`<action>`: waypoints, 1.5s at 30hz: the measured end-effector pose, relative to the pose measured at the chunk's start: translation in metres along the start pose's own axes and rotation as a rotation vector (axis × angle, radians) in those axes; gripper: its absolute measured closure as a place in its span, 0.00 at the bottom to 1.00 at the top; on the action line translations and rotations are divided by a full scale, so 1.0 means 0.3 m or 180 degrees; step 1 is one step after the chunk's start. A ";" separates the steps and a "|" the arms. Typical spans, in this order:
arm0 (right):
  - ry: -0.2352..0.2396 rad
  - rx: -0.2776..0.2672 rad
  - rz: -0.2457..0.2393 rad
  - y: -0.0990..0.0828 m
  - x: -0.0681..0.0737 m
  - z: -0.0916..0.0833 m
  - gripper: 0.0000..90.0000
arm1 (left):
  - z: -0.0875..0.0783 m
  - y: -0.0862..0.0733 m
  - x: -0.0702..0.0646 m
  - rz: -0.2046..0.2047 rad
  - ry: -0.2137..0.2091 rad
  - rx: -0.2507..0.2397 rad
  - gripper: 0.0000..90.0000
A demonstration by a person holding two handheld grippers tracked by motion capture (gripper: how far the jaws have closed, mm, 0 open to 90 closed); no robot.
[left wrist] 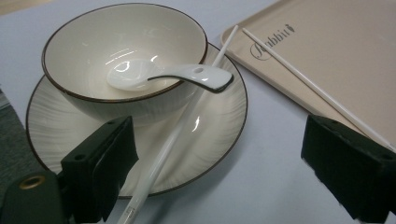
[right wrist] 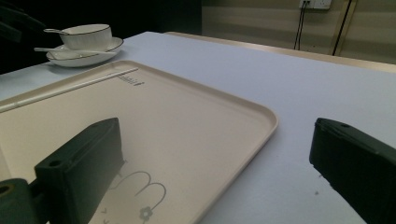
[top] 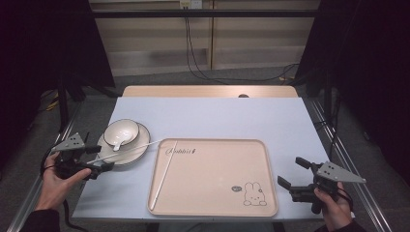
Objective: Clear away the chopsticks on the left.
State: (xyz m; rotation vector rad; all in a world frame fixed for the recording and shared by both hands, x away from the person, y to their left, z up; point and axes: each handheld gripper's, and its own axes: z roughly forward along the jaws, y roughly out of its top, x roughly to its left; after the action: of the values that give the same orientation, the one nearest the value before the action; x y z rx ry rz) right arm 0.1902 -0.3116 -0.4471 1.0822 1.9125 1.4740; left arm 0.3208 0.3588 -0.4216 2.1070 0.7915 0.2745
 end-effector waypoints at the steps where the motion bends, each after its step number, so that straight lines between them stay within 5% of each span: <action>1: 0.0007 0.0008 -0.0009 0.000 0.000 0.000 0.03 | 0.008 -0.003 0.004 0.0039 0.0011 0.0021 0.11; 5: -0.0014 0.0008 0.0010 -0.001 0.001 -0.001 0.03 | 0.038 -0.006 0.025 0.0046 0.0081 0.0143 0.12; 18: 0.0010 0.0009 0.0002 -0.001 -0.001 -0.003 0.03 | 0.097 0.006 0.061 0.0438 0.0009 0.0431 0.64; 21: 0.0013 0.0011 0.0001 -0.001 0.000 -0.003 0.03 | 0.110 0.002 0.074 0.0405 0.0010 0.0475 0.70; 34: 0.0003 0.0022 0.0034 -0.002 0.000 -0.002 0.03 | 0.153 0.013 0.073 0.0524 -0.0074 0.0721 0.82; 45: 0.0008 0.0032 -0.0003 -0.003 0.000 -0.002 0.03 | 0.160 0.017 0.061 0.0464 -0.0200 0.0752 0.93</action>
State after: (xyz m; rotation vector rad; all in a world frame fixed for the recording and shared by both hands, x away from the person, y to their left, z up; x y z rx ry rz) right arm 0.1895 -0.3120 -0.4478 1.0844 1.9238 1.4674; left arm 0.3588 0.3373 -0.4488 2.3886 0.6605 0.1987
